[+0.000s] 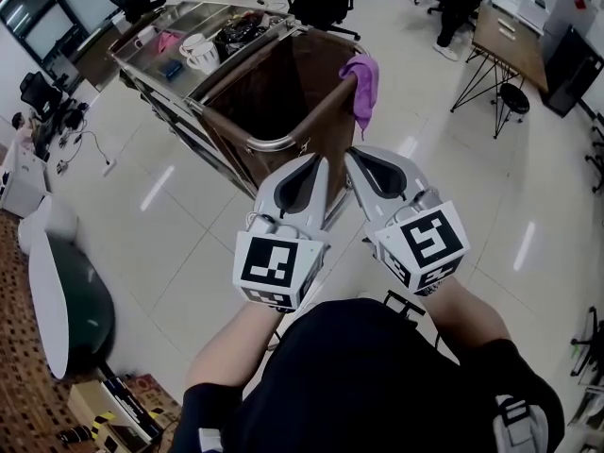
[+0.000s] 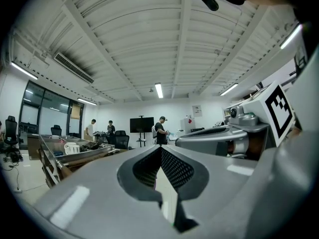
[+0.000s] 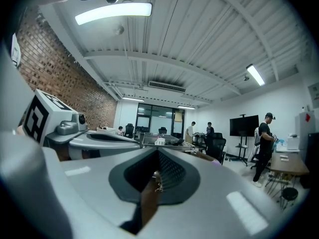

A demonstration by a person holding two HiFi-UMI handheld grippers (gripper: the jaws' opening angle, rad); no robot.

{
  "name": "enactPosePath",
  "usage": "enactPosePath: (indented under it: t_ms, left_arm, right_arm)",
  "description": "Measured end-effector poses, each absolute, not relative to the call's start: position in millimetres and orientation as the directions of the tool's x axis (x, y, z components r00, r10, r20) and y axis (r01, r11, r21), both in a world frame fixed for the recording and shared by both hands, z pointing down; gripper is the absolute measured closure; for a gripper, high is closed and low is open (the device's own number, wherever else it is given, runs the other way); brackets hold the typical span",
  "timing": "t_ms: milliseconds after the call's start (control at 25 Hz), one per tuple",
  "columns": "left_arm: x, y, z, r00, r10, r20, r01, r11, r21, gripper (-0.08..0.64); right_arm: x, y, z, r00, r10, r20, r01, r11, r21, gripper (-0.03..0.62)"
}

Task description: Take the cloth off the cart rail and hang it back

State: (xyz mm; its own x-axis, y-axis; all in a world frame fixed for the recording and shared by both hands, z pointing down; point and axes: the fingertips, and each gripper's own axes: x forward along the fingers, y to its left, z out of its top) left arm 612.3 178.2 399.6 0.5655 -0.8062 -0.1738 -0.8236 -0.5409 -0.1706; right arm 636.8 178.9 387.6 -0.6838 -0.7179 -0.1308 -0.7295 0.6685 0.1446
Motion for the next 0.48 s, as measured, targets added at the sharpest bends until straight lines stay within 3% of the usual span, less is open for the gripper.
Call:
enactPosePath:
  t_ms: [480]
  left_arm:
    - [611.8,181.8,399.6,0.571,-0.801,-0.181,-0.820,-0.548,-0.165,0.571]
  right_arm:
    - [636.4,183.3,388.1,-0.676,-0.725,-0.131,-0.736,0.659,0.154,0.592]
